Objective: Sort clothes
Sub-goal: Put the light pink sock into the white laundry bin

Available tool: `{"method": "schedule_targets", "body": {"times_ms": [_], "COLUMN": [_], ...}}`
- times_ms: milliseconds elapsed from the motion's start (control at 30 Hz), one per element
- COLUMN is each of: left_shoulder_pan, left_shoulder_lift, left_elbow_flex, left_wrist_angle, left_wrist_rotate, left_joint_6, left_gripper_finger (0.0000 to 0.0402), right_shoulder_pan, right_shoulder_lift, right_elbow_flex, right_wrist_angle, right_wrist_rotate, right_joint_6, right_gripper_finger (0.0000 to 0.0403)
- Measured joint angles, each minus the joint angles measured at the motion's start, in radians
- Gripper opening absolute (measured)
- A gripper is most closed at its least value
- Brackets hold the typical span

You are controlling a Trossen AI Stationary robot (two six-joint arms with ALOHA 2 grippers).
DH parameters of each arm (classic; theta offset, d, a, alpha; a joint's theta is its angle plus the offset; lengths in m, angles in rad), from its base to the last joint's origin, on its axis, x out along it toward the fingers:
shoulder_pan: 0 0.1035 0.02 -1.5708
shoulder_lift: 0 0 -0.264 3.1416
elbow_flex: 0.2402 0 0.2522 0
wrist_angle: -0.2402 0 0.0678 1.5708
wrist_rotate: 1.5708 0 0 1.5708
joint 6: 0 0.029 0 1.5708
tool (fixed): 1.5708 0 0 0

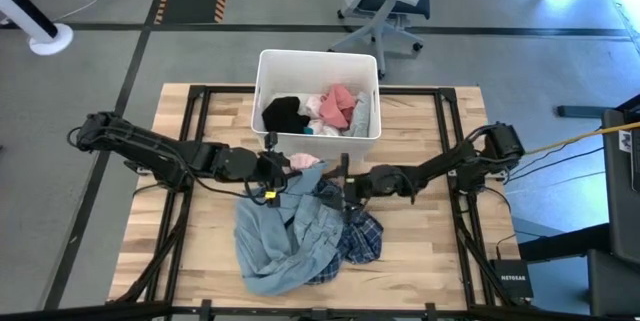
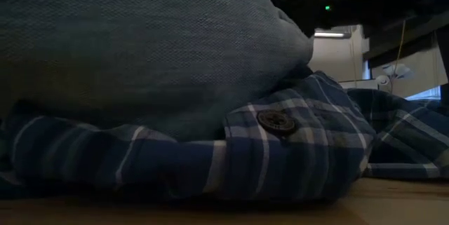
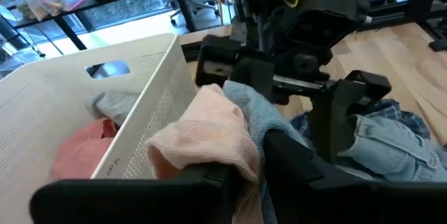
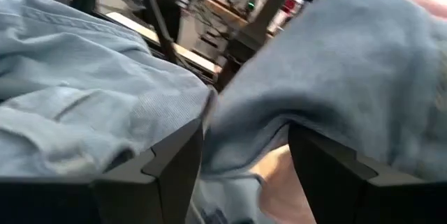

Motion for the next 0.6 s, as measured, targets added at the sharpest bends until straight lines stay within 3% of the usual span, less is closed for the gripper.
{"method": "schedule_targets", "body": {"times_ms": [67, 167, 400, 600], "left_shoulder_pan": [0.000, 0.000, 0.000, 0.000], "left_shoulder_lift": [0.000, 0.000, 0.000, 0.000], "left_elbow_flex": [0.000, 0.000, 0.000, 0.000], "left_wrist_angle": [-0.001, 0.000, -0.004, 0.011], "left_wrist_rotate": [0.000, 0.000, -0.001, 0.000], "left_joint_6": [0.010, 0.017, 0.011, 0.019], "left_gripper_finger": [0.0059, 0.0059, 0.0059, 0.0059], "right_shoulder_pan": [0.001, 0.005, 0.004, 0.004], "right_shoulder_lift": [0.015, 0.020, 0.022, 0.022], "right_elbow_flex": [0.025, 0.051, 0.054, 0.084], "right_wrist_angle": [0.003, 0.003, -0.073, -0.064], "right_wrist_rotate": [-0.058, -0.063, 0.145, 0.124], "right_joint_6": [-0.004, -0.006, -0.010, -0.008], "right_gripper_finger": [0.0232, 0.0232, 0.0232, 0.0232]}}
